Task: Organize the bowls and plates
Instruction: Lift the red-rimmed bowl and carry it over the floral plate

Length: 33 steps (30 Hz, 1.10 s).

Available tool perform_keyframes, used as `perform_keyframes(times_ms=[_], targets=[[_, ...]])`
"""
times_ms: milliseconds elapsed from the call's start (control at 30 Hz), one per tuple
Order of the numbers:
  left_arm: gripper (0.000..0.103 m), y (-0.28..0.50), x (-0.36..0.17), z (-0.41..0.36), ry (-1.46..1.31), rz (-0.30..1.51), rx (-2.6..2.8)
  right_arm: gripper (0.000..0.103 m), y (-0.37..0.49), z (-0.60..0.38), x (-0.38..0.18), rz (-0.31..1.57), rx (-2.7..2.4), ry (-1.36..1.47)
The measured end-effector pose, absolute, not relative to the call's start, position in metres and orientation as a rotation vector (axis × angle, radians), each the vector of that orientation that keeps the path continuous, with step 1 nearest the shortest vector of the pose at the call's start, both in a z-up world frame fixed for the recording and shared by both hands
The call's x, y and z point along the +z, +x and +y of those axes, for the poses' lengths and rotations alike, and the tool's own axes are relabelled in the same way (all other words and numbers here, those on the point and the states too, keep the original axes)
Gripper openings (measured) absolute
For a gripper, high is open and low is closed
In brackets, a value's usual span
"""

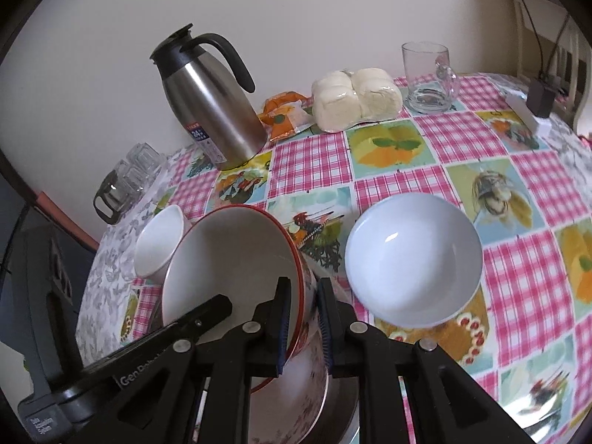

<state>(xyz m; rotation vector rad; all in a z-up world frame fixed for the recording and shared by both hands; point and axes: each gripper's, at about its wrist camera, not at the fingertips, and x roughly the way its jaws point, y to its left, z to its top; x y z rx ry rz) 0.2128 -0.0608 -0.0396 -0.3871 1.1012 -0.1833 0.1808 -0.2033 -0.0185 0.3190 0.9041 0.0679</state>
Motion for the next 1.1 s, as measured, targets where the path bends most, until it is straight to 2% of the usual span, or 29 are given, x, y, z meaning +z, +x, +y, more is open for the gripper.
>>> perform_keyframes(times_ms=[1100], targets=[[0.016,0.171,-0.008,-0.016,-0.426,0.987,-0.145,0.018,0.148,-0.166,-0.004,0.865,0.121,0.308]])
